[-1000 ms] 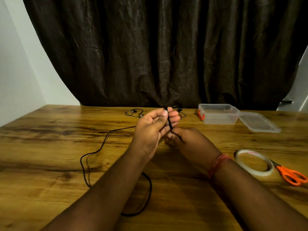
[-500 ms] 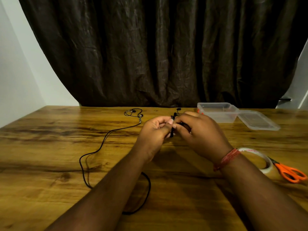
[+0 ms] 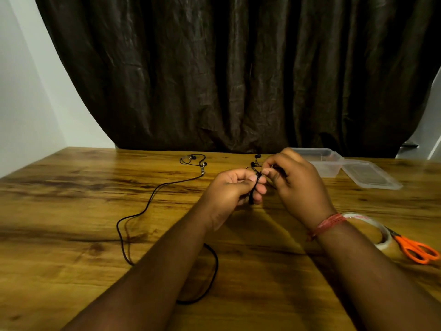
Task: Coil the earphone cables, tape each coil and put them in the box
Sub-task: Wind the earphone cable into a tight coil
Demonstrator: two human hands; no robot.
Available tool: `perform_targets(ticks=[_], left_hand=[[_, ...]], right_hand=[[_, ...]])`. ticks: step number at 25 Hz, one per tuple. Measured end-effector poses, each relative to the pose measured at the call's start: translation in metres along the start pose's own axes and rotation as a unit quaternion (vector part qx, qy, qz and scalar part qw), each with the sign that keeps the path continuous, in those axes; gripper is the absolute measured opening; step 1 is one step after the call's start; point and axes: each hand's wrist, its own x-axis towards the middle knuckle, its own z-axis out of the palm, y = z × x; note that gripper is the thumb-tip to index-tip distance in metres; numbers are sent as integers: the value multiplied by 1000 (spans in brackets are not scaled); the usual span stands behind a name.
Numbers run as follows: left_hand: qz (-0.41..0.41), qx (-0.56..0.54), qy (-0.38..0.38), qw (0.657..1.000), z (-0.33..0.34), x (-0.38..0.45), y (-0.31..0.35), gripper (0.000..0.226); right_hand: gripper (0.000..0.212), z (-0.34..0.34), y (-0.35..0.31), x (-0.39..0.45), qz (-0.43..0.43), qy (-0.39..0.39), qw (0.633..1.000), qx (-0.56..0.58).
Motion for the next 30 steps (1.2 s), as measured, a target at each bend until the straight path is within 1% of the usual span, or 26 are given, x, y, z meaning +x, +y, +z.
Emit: perform_targets(ticks=[3,4,7,10,12,14,15,18,21,22,26,28,30], left_hand=[[20,-83,9,996,0,0,3,22],[29,-113,14,993,0,0,4,22],[59,-188,52,979,0,1,7,20],[86,-211,105,968,-4,5,7,19],[96,-195,131,967,-7,7,6,19],[101,-145,147,973,-8,8,3,19],[100,-114,153,977,-8,9,2,18],[77,-34,155,984,-6,8,-2,19],[36,75,123,989,-3,7,-7,19],[22,82,105,991,-1,7,-8,18],[-16,7,47,999,1,4,-5,18],[-17,-10,17,1000,-1,2,-4,21],[-8,-48,3,999,-1,0,-2,23]], right_hand=[[11,13,2,-2,25,-7,998,55],[13,17,1,-4,36,-25,997,70],[13,29,-2,-10,60,-117,988,85],[16,31,-9,-12,19,-189,980,56],[18,27,-14,-13,-22,-206,978,2],[18,19,-17,-11,-50,-200,978,-38],[18,14,-19,-10,-56,-195,978,-40],[14,3,-20,-6,-48,-162,986,0],[11,-2,-17,-2,-25,-106,994,21],[10,-3,-15,-1,-21,-89,996,15],[4,-4,-6,1,-10,-49,999,7],[3,-2,-1,1,2,-36,999,14],[5,1,2,1,14,-27,999,28]])
